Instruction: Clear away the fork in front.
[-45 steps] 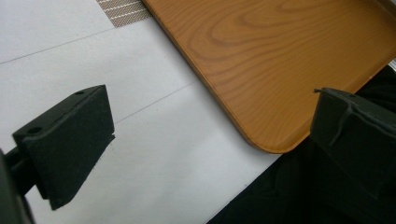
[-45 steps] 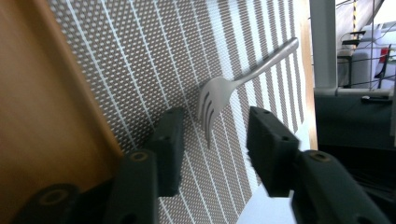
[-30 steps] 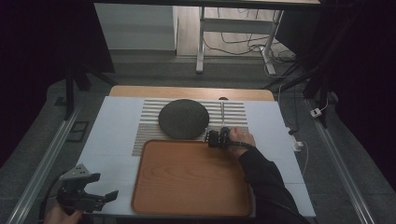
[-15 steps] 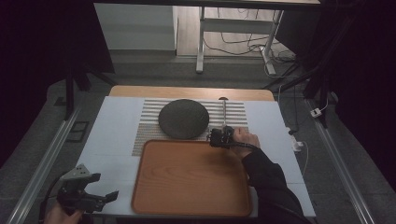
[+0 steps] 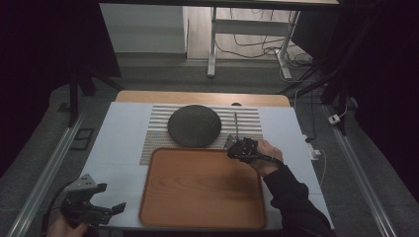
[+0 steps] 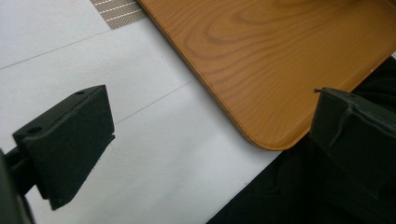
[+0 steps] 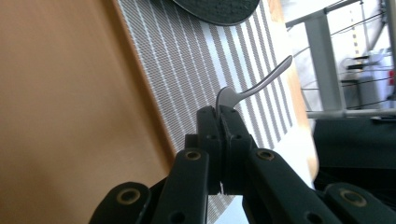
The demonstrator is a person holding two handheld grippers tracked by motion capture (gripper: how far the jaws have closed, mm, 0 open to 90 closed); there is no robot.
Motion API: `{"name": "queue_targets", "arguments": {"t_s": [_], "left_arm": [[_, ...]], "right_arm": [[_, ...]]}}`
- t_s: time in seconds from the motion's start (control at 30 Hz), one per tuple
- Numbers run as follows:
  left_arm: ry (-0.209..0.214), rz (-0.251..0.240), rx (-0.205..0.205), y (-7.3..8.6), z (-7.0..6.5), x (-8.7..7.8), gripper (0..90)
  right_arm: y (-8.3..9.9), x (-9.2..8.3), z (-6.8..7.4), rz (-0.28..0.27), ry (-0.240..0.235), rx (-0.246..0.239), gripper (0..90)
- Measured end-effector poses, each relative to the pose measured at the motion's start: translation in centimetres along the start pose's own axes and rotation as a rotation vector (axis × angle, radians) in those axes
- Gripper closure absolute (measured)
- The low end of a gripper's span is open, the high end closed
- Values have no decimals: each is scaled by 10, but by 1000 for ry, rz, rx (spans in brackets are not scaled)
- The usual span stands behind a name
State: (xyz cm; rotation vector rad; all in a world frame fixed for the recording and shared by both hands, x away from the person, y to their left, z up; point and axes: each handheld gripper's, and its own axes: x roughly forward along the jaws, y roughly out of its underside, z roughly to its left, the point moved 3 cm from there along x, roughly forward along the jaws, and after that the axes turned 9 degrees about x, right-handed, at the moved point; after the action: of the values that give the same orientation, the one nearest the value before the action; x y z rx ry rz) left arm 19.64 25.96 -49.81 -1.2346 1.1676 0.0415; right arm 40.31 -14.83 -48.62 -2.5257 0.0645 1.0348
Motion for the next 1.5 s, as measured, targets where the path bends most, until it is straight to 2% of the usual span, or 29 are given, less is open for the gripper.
{"name": "queue_targets", "arguments": {"t_s": [0.17,0.2,0.23,0.27,0.37,0.43,0.47,0.5,0.53,0.57,0.6,0.63,0.8,0.87,0.9,0.93,1.0,1.2,1.23,1.3,1.5], "left_arm": [[15,-11,6,0,-1,-1,0],[32,-20,1,0,-1,-1,0],[32,-20,1,0,-1,-1,0],[37,-22,-1,-1,-1,-1,0],[56,-31,0,-2,-2,-1,0],[59,-32,9,-3,-3,-1,0],[60,-34,13,-4,-3,-1,0],[63,-35,18,-5,-4,0,0],[63,-35,22,-6,-4,1,0],[66,-32,28,-7,-5,1,0],[71,-31,35,-8,-6,3,0],[75,-29,43,-10,-7,4,0],[101,-25,98,-20,-11,12,0],[108,-25,126,-24,-12,16,0],[111,-20,136,-26,-13,17,0],[113,-19,142,-28,-14,19,0],[119,-15,156,-33,-15,23,0],[155,-24,186,-50,-18,37,0],[159,-23,199,-54,-18,40,0],[169,-22,217,-61,-19,45,0],[197,-2,292,-84,-24,63,0]], "right_arm": [[9,-19,0,-54,-76,115,887],[11,-23,-1,-68,-92,130,887],[11,-23,-1,-68,-92,130,887],[14,-30,-1,-94,-130,171,887],[19,-42,-3,-134,-197,240,887],[22,-49,-3,-167,-242,288,887],[22,-49,-3,-167,-242,288,887],[25,-55,-4,-193,-282,319,887],[25,-55,-4,-193,-282,319,887],[28,-61,-3,-224,-323,359,887],[28,-61,-3,-224,-323,359,887],[31,-67,-2,-249,-364,396,887],[40,-84,2,-308,-458,469,887],[44,-90,4,-325,-489,490,887],[44,-90,4,-325,-489,490,887],[48,-95,6,-344,-521,511,887],[51,-101,8,-365,-542,517,887],[53,-111,18,-395,-616,519,887],[54,-114,21,-409,-646,525,887],[54,-115,22,-418,-659,527,887],[55,-121,33,-451,-752,520,887]]}}
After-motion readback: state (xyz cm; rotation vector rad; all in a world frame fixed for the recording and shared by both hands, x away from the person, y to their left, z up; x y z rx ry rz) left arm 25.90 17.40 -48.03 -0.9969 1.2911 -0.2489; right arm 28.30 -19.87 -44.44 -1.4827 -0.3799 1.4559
